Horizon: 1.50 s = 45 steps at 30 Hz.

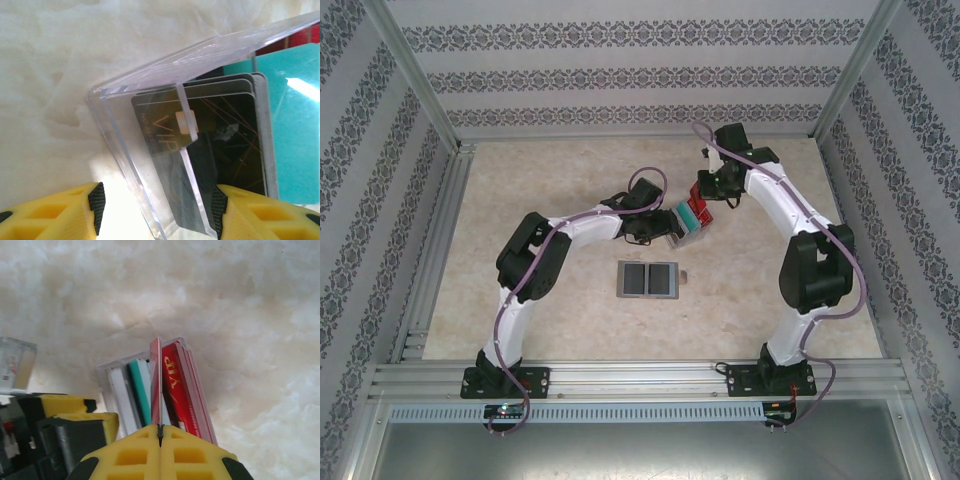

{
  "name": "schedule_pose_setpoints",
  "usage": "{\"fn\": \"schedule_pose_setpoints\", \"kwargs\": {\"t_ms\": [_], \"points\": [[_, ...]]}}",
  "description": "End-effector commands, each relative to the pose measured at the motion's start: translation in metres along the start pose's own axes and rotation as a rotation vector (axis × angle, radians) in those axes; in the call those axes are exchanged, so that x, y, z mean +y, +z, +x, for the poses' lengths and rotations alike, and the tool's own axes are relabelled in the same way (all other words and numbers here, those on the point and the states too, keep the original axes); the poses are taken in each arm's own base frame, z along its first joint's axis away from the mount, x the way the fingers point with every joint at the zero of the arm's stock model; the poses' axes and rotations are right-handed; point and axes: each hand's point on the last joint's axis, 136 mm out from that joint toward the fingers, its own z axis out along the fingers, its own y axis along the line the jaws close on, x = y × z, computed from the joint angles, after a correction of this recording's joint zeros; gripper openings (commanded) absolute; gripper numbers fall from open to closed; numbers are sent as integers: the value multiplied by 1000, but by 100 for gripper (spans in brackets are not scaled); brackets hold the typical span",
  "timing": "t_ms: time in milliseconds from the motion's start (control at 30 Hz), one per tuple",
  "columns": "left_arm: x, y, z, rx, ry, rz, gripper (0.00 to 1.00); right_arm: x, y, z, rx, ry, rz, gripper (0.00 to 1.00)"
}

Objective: Put the credit cards into the card holder
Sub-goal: Pick up several credit cards from the storage box, then separate the credit card.

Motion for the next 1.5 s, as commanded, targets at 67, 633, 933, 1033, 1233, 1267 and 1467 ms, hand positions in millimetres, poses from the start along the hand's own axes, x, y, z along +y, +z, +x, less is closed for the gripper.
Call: {"fn": "schedule_pose_setpoints", "kwargs": {"t_ms": [67,633,933,1033,1233,1267,1467], "points": [[-23,-38,-7,-58,33,78,64,23,-23,-4,-62,86,-134,0],[-96,-185,-45,-158,-158,733,81,102,-117,2,-187,344,-720,0],[-123,-196,-46,-86,-138,847,80,128,-117,-1,-144,320,-804,0],[-125,-203,-45,-96,-123,849,76,131,-114,-2,-125,312,-820,0],[-128,-213,-49,-127,-126,874,59,130,-103,2,-92,326,-827,0],[-128,-211,-50,-122,-136,871,56,129,-101,3,-92,330,-817,0],[-122,-212,-53,-156,-170,849,42,121,-86,8,-75,349,-781,0]]}}
